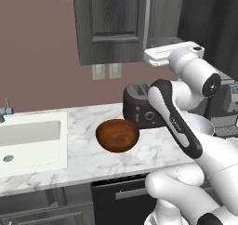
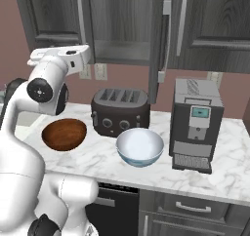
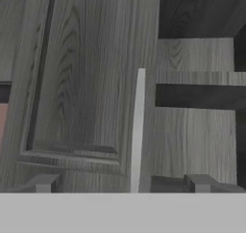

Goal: Open the cabinet. Pick the bowls from the counter and place them in the cabinet. Then close the cabinet.

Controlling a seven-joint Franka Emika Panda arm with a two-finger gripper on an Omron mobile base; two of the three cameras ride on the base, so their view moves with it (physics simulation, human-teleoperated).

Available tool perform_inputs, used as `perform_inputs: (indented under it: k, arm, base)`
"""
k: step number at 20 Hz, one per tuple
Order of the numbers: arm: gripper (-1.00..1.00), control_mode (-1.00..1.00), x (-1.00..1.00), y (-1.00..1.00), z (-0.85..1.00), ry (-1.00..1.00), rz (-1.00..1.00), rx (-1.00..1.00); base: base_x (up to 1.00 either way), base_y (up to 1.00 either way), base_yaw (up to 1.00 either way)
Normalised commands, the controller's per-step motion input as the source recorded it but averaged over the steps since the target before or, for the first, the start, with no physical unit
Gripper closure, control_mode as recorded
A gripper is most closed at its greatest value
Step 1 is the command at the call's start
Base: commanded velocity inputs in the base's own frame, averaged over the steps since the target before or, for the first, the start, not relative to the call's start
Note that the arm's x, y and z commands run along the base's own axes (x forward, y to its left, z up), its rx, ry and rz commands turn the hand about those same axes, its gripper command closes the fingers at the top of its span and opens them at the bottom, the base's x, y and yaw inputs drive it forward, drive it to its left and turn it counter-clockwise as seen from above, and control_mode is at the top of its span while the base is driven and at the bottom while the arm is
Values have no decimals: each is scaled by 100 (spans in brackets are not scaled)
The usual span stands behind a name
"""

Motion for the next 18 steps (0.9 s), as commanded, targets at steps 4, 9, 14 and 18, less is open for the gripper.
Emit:
perform_inputs:
  k: [4,9,14,18]
  arm:
    - [-100,-100,14,0,-4,-3,-1,0]
    - [-100,-100,25,0,0,-1,0,1]
    - [-100,-100,33,0,0,-2,0,1]
    - [-100,-100,23,0,0,-3,1,3]
  base:
    - [0,0,0]
    - [0,0,0]
    - [0,0,0]
    - [0,0,0]
